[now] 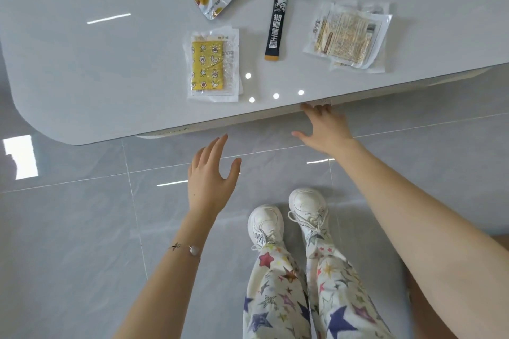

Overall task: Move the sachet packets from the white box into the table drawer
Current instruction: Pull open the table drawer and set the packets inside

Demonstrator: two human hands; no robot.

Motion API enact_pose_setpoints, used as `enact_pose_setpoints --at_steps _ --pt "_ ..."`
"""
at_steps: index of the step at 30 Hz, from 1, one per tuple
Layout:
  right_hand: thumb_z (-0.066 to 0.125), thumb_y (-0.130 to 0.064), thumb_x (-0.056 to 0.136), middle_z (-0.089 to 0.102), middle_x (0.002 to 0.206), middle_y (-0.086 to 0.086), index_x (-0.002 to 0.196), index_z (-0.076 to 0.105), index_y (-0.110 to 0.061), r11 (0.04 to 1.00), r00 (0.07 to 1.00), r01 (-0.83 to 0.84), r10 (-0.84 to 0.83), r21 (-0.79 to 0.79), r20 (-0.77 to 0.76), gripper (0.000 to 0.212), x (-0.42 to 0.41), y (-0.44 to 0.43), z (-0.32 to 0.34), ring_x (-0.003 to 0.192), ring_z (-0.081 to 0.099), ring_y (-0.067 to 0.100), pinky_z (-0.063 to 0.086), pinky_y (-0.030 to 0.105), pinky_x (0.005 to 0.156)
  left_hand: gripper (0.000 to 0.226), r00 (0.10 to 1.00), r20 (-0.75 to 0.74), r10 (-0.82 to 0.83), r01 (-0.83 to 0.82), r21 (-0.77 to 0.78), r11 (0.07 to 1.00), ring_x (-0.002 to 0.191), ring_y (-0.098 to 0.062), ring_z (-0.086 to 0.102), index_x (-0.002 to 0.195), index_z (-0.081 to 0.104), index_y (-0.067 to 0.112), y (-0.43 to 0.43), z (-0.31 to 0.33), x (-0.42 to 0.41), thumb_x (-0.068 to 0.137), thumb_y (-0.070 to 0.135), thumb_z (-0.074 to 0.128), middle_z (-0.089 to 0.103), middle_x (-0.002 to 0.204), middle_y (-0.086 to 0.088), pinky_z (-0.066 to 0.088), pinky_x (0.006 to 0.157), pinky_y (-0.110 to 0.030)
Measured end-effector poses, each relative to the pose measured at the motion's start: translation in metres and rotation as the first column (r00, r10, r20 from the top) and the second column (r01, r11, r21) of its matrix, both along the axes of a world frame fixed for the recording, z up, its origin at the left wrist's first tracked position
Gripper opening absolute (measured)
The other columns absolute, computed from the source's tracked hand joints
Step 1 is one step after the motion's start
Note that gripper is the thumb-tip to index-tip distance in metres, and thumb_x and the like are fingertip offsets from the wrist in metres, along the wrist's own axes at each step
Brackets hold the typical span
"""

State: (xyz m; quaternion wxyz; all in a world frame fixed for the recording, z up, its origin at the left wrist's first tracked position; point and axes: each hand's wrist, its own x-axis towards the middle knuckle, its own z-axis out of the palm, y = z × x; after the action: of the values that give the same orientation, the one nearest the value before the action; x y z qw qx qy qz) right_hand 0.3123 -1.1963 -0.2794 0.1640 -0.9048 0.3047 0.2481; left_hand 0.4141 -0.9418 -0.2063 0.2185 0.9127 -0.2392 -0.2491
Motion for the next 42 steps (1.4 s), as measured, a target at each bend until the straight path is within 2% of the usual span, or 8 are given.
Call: enact_pose_setpoints --at_steps 8,19,24,26,31,35,39,42 --pt "0.039 -0.066 0.089 0.032 0.151 0.011 0.150 0.021 -0.027 0.994 0.978 -0.058 0.076 0.093 -0.197 0.075 -0.086 0.058 0.010 0.138 0.028 0.030 0.035 0.046 0.101 0.044 0.995 0.071 0.065 -0.062 -0.041 0.997 0.109 -0.023 0.054 0.131 0.054 0.019 0.005 0.025 -0.014 0.093 0.039 0.046 0.062 0.115 0.000 0.038 0.096 -0.034" --pt "0.041 -0.073 0.083 0.046 0.141 0.004 0.139 0.039 -0.030 0.993 0.967 -0.010 0.040 0.121 -0.252 0.070 -0.145 0.098 0.015 0.127 0.039 0.028 0.034 0.044 0.097 0.042 0.997 -0.021 0.078 -0.076 0.085 0.993 0.118 -0.025 0.051 0.135 0.047 0.023 0.006 0.016 -0.037 0.096 0.039 0.051 0.055 0.129 -0.001 0.045 0.101 -0.048" --pt "0.037 -0.077 0.082 0.034 0.151 0.006 0.145 0.032 -0.029 0.981 0.954 0.064 -0.006 0.185 -0.301 0.079 -0.139 0.102 0.024 0.139 0.026 0.029 0.028 0.052 0.107 0.043 0.997 -0.019 0.078 -0.076 0.084 0.994 0.120 -0.024 0.050 0.136 0.046 0.023 0.005 0.021 -0.037 0.096 0.039 0.050 0.054 0.132 -0.001 0.045 0.101 -0.049" --pt "0.038 -0.078 0.080 0.035 0.150 0.006 0.145 0.031 -0.028 0.965 0.952 0.110 -0.033 0.237 -0.305 0.083 -0.134 0.106 0.038 0.139 0.029 0.029 0.031 0.051 0.107 0.043 0.996 -0.013 0.087 -0.086 0.064 0.994 0.119 -0.024 0.050 0.136 0.047 0.022 0.003 0.027 -0.035 0.096 0.037 0.051 0.054 0.130 -0.001 0.045 0.100 -0.049" --pt "0.045 -0.075 0.080 0.058 0.129 -0.001 0.129 0.053 -0.025 0.936 0.984 0.130 -0.081 0.328 -0.160 0.070 -0.113 0.100 0.097 0.119 0.053 0.022 0.044 0.035 0.091 0.044 0.992 -0.004 0.124 -0.124 0.039 0.991 0.120 -0.024 0.049 0.137 0.046 0.022 -0.009 0.056 -0.020 0.096 0.036 0.051 0.054 0.130 -0.002 0.045 0.100 -0.050" --pt "0.041 -0.076 0.083 0.059 0.133 -0.007 0.135 0.049 -0.030 0.922 0.976 0.207 -0.215 0.326 -0.010 0.070 -0.073 0.051 0.150 0.119 0.056 0.018 0.045 0.036 0.092 0.046 0.986 0.000 0.166 -0.166 0.005 0.986 0.122 -0.023 0.047 0.139 0.043 0.025 -0.026 0.085 0.006 0.095 0.038 0.050 0.053 0.131 0.000 0.044 0.101 -0.046" --pt "0.047 -0.067 0.086 0.058 0.127 -0.009 0.134 0.048 -0.033 0.888 0.886 0.344 -0.415 0.304 0.209 0.060 -0.023 -0.011 0.170 0.117 0.053 0.014 0.040 0.030 0.081 0.047 0.975 -0.016 0.224 -0.224 -0.043 0.974 0.125 -0.024 0.044 0.140 0.041 0.026 -0.053 0.092 0.040 0.095 0.037 0.052 0.049 0.136 -0.002 0.041 0.103 -0.045" --pt "0.053 -0.057 0.087 0.058 0.124 -0.002 0.134 0.049 -0.026 0.866 0.799 0.420 -0.494 0.271 0.342 0.057 0.007 -0.045 0.162 0.116 0.048 0.020 0.041 0.032 0.080 0.049 0.956 -0.050 0.290 -0.293 -0.064 0.954 0.131 -0.024 0.038 0.141 0.039 0.026 -0.070 0.082 0.058 0.095 0.036 0.052 0.045 0.142 -0.002 0.038 0.104 -0.045"
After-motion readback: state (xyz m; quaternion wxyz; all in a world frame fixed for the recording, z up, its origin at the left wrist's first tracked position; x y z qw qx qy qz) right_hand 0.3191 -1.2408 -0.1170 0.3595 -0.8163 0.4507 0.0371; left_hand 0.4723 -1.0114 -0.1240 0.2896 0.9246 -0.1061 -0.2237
